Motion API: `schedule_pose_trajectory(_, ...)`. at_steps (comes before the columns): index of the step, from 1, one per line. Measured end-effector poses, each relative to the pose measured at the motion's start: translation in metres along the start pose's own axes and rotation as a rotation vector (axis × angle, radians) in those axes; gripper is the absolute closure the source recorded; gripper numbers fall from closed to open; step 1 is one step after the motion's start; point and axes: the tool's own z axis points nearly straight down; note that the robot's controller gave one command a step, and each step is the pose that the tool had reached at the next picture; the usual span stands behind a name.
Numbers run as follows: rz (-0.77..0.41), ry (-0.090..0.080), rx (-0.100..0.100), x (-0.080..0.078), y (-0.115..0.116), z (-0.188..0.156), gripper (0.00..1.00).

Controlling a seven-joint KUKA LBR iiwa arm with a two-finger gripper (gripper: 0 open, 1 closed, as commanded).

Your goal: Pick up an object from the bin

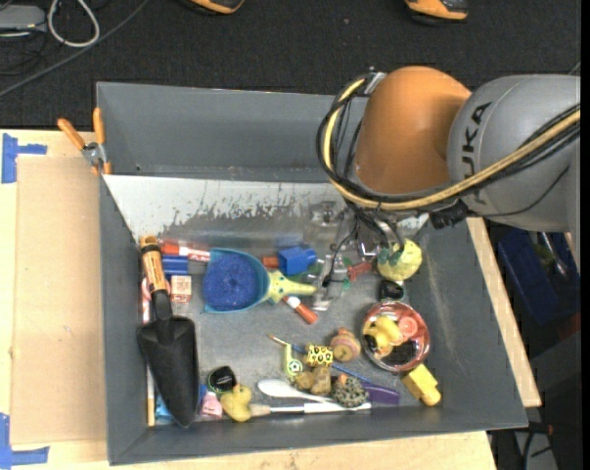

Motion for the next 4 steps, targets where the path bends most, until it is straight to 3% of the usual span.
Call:
schedule_pose_trajectory(1, 0.000, -0.008, 0.000, -0.001, 0.000, -0.005, 0.00)
schedule_pose_trajectory(2, 0.082, -0.009, -0.002, 0.001, -0.022, 0.052, 0.00)
schedule_pose_trajectory(3, 0.105, -0.009, -0.002, 0.006, -0.005, 0.077, 0.00)
schedule_pose_trajectory(4, 0.152, 0.000, -0.001, 0.036, -0.010, 0.111, 1.00)
